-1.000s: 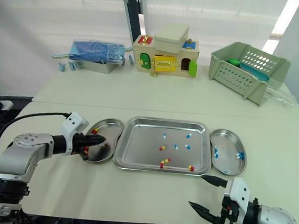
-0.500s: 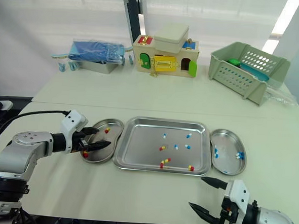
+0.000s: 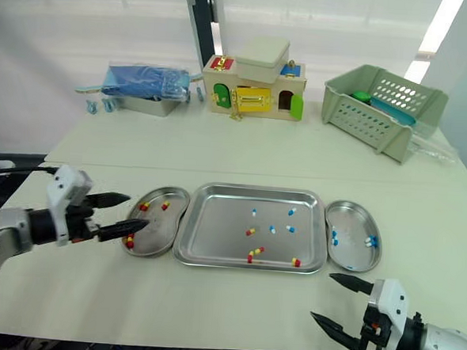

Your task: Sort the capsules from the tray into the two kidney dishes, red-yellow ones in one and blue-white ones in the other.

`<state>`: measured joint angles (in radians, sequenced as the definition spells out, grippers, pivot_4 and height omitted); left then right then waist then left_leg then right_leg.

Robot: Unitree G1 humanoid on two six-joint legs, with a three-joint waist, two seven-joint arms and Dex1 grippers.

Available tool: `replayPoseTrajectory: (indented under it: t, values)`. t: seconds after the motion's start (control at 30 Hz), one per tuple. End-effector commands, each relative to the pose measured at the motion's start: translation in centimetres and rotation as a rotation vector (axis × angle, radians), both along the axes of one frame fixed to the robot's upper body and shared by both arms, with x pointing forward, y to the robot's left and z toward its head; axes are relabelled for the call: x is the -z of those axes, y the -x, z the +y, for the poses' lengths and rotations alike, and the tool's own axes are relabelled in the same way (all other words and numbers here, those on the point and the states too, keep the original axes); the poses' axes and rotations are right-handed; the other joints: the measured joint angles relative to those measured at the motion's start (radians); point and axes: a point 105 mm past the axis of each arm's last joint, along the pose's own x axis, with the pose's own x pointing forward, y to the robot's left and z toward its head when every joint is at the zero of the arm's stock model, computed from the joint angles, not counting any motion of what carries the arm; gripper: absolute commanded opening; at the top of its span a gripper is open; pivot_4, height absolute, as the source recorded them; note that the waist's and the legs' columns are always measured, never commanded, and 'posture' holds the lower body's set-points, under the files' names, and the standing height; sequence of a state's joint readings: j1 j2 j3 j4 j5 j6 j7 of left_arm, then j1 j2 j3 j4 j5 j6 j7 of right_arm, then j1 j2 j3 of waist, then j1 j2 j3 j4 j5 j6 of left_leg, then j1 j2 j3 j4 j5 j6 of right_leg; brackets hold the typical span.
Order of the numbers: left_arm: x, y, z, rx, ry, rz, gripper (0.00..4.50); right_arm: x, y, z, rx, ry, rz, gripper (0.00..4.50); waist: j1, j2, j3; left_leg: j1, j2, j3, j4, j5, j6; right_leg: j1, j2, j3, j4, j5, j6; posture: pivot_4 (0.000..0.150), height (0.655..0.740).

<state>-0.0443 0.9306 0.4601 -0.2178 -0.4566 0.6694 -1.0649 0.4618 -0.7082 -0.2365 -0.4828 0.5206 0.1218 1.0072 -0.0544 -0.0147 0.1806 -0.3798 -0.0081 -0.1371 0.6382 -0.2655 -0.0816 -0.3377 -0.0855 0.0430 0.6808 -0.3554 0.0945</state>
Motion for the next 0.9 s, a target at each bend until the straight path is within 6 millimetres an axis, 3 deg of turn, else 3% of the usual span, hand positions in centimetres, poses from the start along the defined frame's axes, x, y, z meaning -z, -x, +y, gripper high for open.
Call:
replayPoseTrajectory:
  t: [0.03, 0.17, 0.3, 0.43, 0.7, 0.9]
  values:
    - [-2.3, 2.0, 1.7, -0.029, -0.049, -0.087, 4.47, -0.8, -0.2, -1.8, 0.02, 0.027, 0.003, 4.5, 0.005, 0.0, 0.0, 0.0, 0.0, 0.0, 0.0, 0.0, 0.0, 0.0, 0.0, 0.0, 0.0, 0.0, 0.0, 0.15, 0.74]
    - [-1.6, 5.5, 6.1, -0.175, -0.128, -0.035, 4.47, -1.6, -1.2, -5.6, 0.081, 0.112, 0.043, 4.5, 0.004, -0.001, 0.001, 0.0, -0.001, 0.002, 0.0, -0.001, 0.001, 0.0, -0.001, 0.001, -0.001, 0.0, 0.0, 0.15, 0.74]
    - [0.7, 8.4, 8.7, -0.257, -0.211, 0.064, 4.47, -2.3, -2.0, -8.3, 0.123, 0.164, 0.061, 4.5, 0.007, -0.001, 0.0, 0.001, 0.0, 0.002, -0.001, -0.001, 0.001, 0.0, 0.0, 0.001, -0.001, 0.0, 0.0, 0.15, 0.74]
    - [1.6, 9.4, 10.5, -0.319, -0.229, 0.06, 4.47, -2.2, -3.1, -10.3, 0.154, 0.199, 0.074, 4.5, 0.011, -0.002, 0.0, 0.0, 0.0, 0.002, -0.001, -0.001, 0.001, 0.001, -0.001, 0.001, -0.002, 0.0, 0.0, 0.15, 0.74]
    - [2.6, 10.2, 9.3, -0.288, -0.184, 0.034, 4.47, -2.5, -4.5, -12.2, 0.153, 0.242, 0.071, 4.5, 0.014, -0.002, 0.0, 0.0, 0.0, 0.003, -0.001, -0.001, 0.001, 0.0, -0.001, 0.001, -0.002, 0.0, 0.0, 0.15, 0.74]
    - [3.4, 11.2, 6.1, -0.107, -0.144, 0.033, 4.47, -3.5, -4.9, -12.6, 0.126, 0.26, 0.079, 4.5, 0.012, -0.002, 0.0, 0.0, 0.0, 0.003, -0.001, -0.001, 0.001, 0.0, -0.001, 0.001, -0.002, 0.0, 0.0, 0.15, 0.74]
